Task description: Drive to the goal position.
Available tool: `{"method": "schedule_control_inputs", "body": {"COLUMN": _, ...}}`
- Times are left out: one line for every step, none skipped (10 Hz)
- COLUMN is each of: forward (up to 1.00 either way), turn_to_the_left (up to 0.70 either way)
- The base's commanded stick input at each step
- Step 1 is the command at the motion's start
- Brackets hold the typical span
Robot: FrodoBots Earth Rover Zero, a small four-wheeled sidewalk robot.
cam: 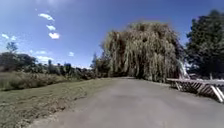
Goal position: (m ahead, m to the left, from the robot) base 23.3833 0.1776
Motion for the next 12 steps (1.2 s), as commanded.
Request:
{"method": "schedule_control_inputs", "body": {"forward": 1.00, "turn_to_the_left": 0.00}}
{"method": "schedule_control_inputs", "body": {"forward": 1.00, "turn_to_the_left": 0.00}}
{"method": "schedule_control_inputs", "body": {"forward": 0.00, "turn_to_the_left": 0.00}}
{"method": "schedule_control_inputs", "body": {"forward": 0.00, "turn_to_the_left": 0.00}}
{"method": "schedule_control_inputs", "body": {"forward": 0.00, "turn_to_the_left": 0.00}}
{"method": "schedule_control_inputs", "body": {"forward": 0.00, "turn_to_the_left": 0.00}}
{"method": "schedule_control_inputs", "body": {"forward": 0.00, "turn_to_the_left": 0.00}}
{"method": "schedule_control_inputs", "body": {"forward": 0.00, "turn_to_the_left": 0.00}}
{"method": "schedule_control_inputs", "body": {"forward": 1.00, "turn_to_the_left": 0.00}}
{"method": "schedule_control_inputs", "body": {"forward": 1.00, "turn_to_the_left": 0.00}}
{"method": "schedule_control_inputs", "body": {"forward": 1.00, "turn_to_the_left": -0.02}}
{"method": "schedule_control_inputs", "body": {"forward": 1.00, "turn_to_the_left": -0.16}}
